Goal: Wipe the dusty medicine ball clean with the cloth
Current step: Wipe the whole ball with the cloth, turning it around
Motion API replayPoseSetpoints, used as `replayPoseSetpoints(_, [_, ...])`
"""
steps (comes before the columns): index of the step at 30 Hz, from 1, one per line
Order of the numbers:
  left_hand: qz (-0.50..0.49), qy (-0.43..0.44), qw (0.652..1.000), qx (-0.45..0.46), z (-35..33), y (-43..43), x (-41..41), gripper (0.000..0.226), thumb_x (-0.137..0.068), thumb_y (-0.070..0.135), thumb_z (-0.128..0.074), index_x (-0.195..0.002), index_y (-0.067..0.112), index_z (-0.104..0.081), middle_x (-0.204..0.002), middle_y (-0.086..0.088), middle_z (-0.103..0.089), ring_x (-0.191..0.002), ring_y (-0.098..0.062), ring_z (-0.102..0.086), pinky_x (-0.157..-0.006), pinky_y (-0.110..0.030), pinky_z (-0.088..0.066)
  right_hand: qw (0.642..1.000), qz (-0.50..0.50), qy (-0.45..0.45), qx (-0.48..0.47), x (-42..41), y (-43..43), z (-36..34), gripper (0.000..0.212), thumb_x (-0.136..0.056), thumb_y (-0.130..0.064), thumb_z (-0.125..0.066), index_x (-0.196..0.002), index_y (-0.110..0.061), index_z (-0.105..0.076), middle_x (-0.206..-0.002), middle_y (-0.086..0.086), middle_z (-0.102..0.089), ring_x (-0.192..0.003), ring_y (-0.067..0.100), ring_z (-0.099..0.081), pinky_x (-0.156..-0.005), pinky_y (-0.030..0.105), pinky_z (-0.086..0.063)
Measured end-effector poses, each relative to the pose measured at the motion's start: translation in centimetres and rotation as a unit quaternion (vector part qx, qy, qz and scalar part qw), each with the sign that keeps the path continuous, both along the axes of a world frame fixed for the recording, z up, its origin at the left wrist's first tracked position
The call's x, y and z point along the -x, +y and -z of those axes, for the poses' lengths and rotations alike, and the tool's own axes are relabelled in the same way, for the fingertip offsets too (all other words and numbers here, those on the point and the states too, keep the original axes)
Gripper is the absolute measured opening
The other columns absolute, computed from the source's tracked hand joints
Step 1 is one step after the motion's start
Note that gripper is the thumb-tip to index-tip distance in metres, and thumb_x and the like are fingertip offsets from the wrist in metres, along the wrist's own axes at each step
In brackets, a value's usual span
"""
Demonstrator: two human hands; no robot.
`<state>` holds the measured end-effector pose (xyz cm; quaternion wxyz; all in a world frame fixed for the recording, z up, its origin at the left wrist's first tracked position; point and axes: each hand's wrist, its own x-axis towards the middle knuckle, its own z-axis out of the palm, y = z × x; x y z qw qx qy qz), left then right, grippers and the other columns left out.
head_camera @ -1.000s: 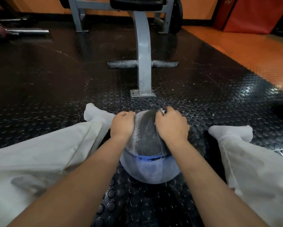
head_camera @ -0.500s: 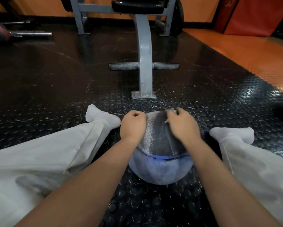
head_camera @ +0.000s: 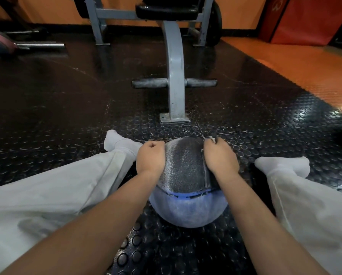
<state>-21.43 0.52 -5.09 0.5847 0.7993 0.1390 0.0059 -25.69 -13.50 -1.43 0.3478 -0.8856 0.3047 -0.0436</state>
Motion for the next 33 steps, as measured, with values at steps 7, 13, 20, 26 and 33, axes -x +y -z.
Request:
replayPoseSetpoints(7, [0.019,-0.008,1.000,0.003,-0.1,1.4,0.5,0.024,-0.091,0.018,-0.052,-0.068,0.012,-0.053,-0.064,0.001,-0.052,-0.062,-0.015,-0.043,-0.056,-0.028,-0.036,0.950,-0.150,-0.057,0.267,2.0,5.7,-0.1,0.046,-0.091,-0.041,-0.040,-0.131,-0.022,-0.050,-0.132,0.005,-0.052,-0.121,0.031,-0.042,-0.101,0.050,-0.031])
replayPoseSetpoints(13, [0.232,-0.015,0.967,-0.100,-2.8,-1.1,-1.3,0.029,-0.091,0.010,-0.049,-0.068,0.011,-0.066,-0.080,-0.008,-0.067,-0.094,-0.032,-0.064,-0.078,-0.036,-0.047,0.931,-0.184,-0.024,0.316,1.8,5.2,-1.3,0.040,-0.095,-0.040,-0.036,-0.126,-0.017,-0.048,-0.131,0.005,-0.043,-0.122,0.028,-0.035,-0.091,0.048,-0.035])
replayPoseSetpoints(20, [0.140,0.007,0.989,-0.053,-2.1,0.1,-1.7,0.022,-0.092,0.024,-0.058,-0.087,0.013,-0.077,-0.102,-0.007,-0.073,-0.100,-0.025,-0.064,-0.096,-0.039,-0.048,0.994,-0.097,0.003,0.043,-0.1,0.1,0.3,0.049,-0.096,-0.045,-0.031,-0.134,-0.020,-0.048,-0.139,0.009,-0.043,-0.127,0.032,-0.035,-0.103,0.047,-0.028])
replayPoseSetpoints(26, [0.089,-0.005,0.996,0.006,-1.7,1.0,-0.4,0.024,-0.093,0.022,-0.052,-0.097,0.020,-0.076,-0.098,0.005,-0.070,-0.100,-0.018,-0.061,-0.095,-0.035,-0.045,0.980,0.015,0.034,-0.194,-0.1,-1.4,2.3,0.056,-0.083,-0.048,-0.038,-0.125,-0.016,-0.056,-0.130,0.009,-0.055,-0.116,0.032,-0.050,-0.103,0.048,-0.037])
replayPoseSetpoints(33, [0.047,-0.010,0.999,0.013,-1.3,1.4,0.0,0.023,-0.093,0.021,-0.052,-0.087,0.023,-0.074,-0.094,0.007,-0.069,-0.096,-0.017,-0.060,-0.088,-0.030,-0.044,0.995,-0.047,0.008,0.084,-0.1,2.7,-0.4,0.042,-0.096,-0.039,-0.034,-0.126,-0.017,-0.052,-0.132,0.008,-0.047,-0.120,0.029,-0.038,-0.098,0.046,-0.029])
